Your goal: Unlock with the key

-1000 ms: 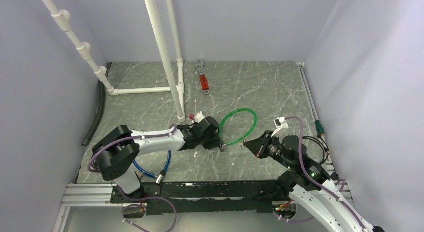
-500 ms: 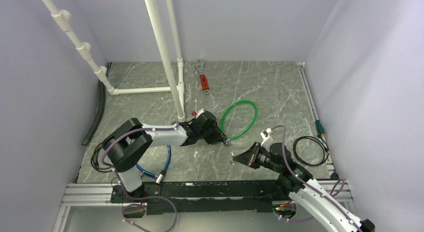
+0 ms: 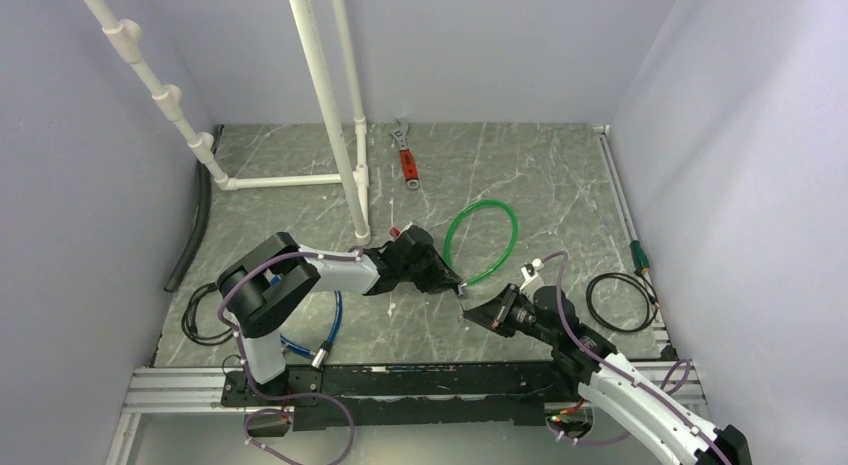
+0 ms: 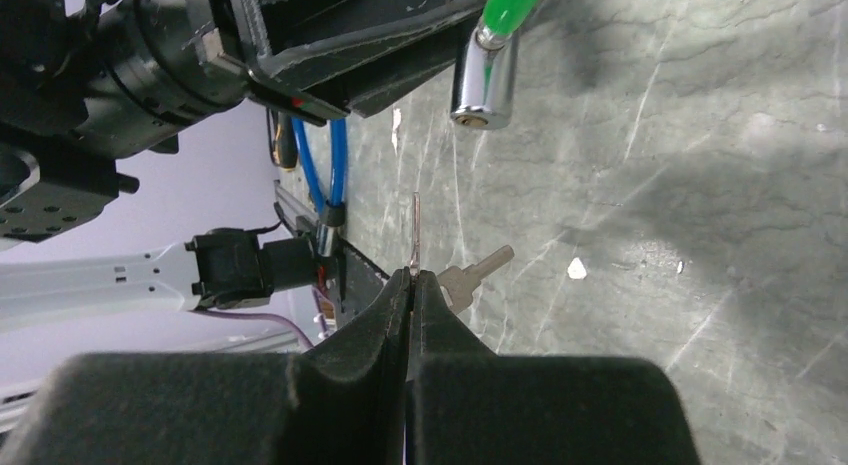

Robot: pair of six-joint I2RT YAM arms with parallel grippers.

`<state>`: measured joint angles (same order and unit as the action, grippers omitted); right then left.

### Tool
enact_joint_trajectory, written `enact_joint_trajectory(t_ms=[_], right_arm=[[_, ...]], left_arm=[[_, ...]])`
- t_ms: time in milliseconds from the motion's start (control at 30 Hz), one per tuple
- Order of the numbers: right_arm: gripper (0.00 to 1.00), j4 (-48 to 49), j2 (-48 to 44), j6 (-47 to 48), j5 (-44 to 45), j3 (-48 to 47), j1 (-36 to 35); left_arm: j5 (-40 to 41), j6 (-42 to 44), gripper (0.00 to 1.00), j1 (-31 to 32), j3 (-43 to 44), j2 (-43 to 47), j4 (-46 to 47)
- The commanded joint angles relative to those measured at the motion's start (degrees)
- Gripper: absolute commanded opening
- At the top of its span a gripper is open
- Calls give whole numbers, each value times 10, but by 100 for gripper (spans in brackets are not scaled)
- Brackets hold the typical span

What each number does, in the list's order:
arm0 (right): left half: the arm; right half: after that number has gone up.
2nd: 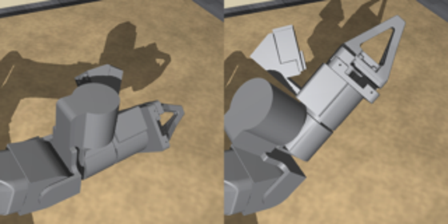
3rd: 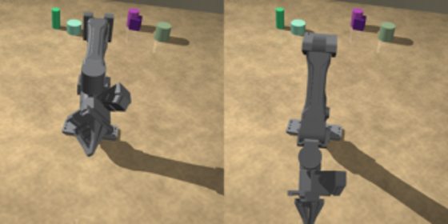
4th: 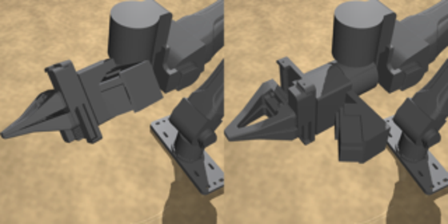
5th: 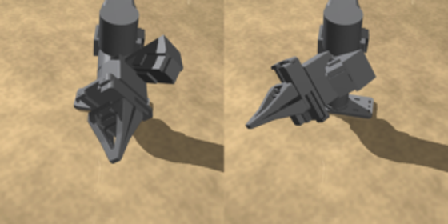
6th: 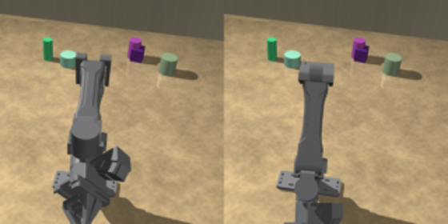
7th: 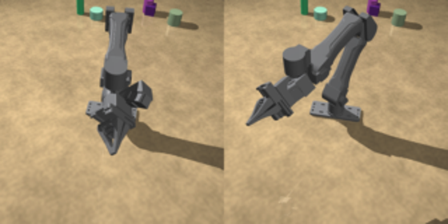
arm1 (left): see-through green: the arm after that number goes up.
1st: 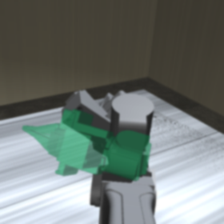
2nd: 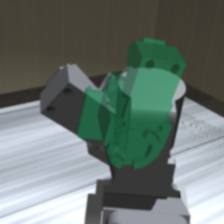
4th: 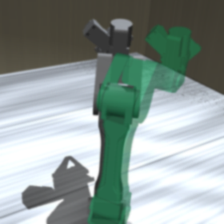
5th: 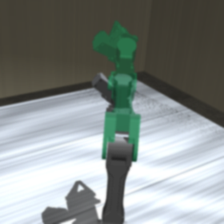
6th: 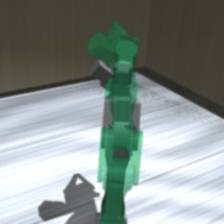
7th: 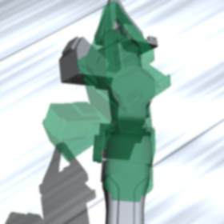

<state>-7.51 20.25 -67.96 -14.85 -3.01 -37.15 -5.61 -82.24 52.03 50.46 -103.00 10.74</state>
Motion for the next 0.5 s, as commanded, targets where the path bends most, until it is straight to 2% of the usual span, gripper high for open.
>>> enact_joint_trajectory(t_ms=[0, 167, 467], right_arm=[[0, 43, 8, 0, 32, 5, 1], [0, 72, 20, 14, 50, 16, 1], [0, 132, 109, 43, 67, -3, 1]], left_arm=[[-28, -10, 0, -1, -3, -2, 60], [-35, -17, 0, -1, -10, -7, 74], [-36, -20, 0, 0, -13, -5, 76]])
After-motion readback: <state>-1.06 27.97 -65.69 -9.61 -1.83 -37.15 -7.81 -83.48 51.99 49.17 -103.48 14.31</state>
